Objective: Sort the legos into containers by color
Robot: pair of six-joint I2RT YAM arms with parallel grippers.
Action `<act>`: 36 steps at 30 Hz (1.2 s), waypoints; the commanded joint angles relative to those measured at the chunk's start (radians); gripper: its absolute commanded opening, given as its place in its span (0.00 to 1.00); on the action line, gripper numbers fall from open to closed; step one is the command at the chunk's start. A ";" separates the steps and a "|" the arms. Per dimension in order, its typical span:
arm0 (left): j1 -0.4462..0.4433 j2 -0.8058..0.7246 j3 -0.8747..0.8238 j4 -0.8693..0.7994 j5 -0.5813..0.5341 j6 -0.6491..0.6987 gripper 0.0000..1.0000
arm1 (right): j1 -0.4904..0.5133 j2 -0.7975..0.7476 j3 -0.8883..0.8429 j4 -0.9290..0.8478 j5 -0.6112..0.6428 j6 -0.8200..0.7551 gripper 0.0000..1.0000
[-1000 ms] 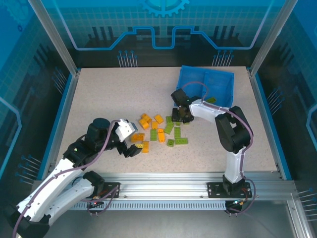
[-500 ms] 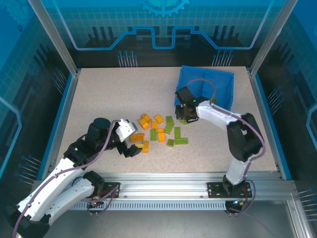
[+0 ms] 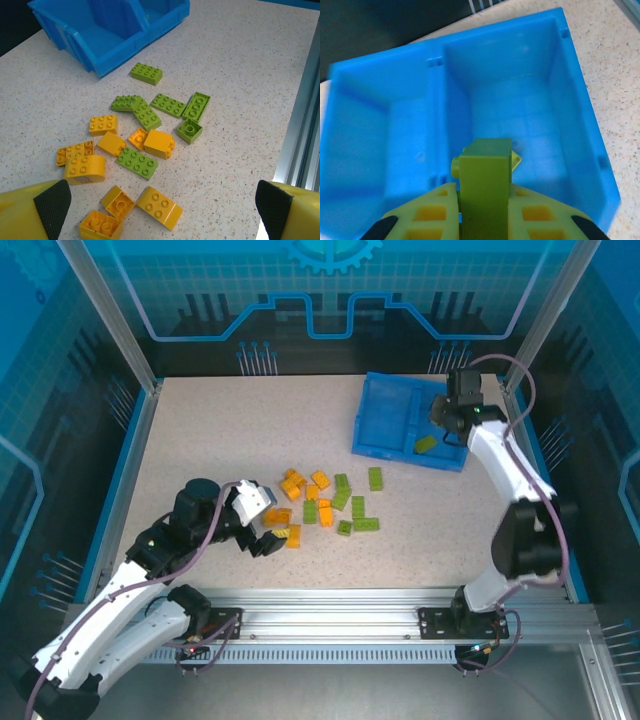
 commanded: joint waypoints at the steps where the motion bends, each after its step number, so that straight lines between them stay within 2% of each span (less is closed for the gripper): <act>1: -0.006 -0.007 -0.018 0.024 -0.014 0.001 0.99 | -0.044 0.164 0.092 -0.044 -0.078 -0.003 0.18; 8: -0.005 0.021 -0.021 0.064 -0.148 -0.080 0.99 | -0.077 0.394 0.272 -0.109 -0.088 0.017 0.26; 13: -0.004 0.075 -0.006 0.061 -0.190 -0.134 0.99 | -0.089 0.372 0.264 -0.123 -0.099 0.022 0.38; 17: -0.004 0.138 0.030 0.036 -0.253 -0.200 0.99 | -0.090 0.276 0.208 -0.113 -0.120 0.022 0.39; 21: 0.014 0.185 0.072 0.019 -0.269 -0.306 0.99 | -0.090 0.159 0.129 -0.088 -0.158 0.027 0.42; 23: 0.016 0.213 0.116 0.002 -0.296 -0.391 0.99 | -0.085 0.097 0.094 -0.094 -0.184 0.020 0.44; 25: 0.017 0.257 0.168 -0.014 -0.347 -0.537 0.99 | -0.078 0.017 0.042 -0.096 -0.217 0.018 0.47; 27: 0.017 0.331 0.240 -0.062 -0.396 -0.714 0.99 | -0.066 -0.084 -0.016 -0.111 -0.274 0.003 0.53; 31: 0.016 0.484 0.330 -0.111 -0.453 -0.922 0.99 | 0.001 -0.312 -0.170 -0.099 -0.435 -0.044 0.65; 34: 0.018 0.607 0.380 -0.134 -0.539 -1.037 0.99 | 0.114 -0.464 -0.282 -0.110 -0.483 -0.070 0.77; 36: 0.023 0.704 0.428 -0.204 -0.586 -1.185 0.99 | 0.214 -0.536 -0.337 -0.133 -0.493 -0.076 0.87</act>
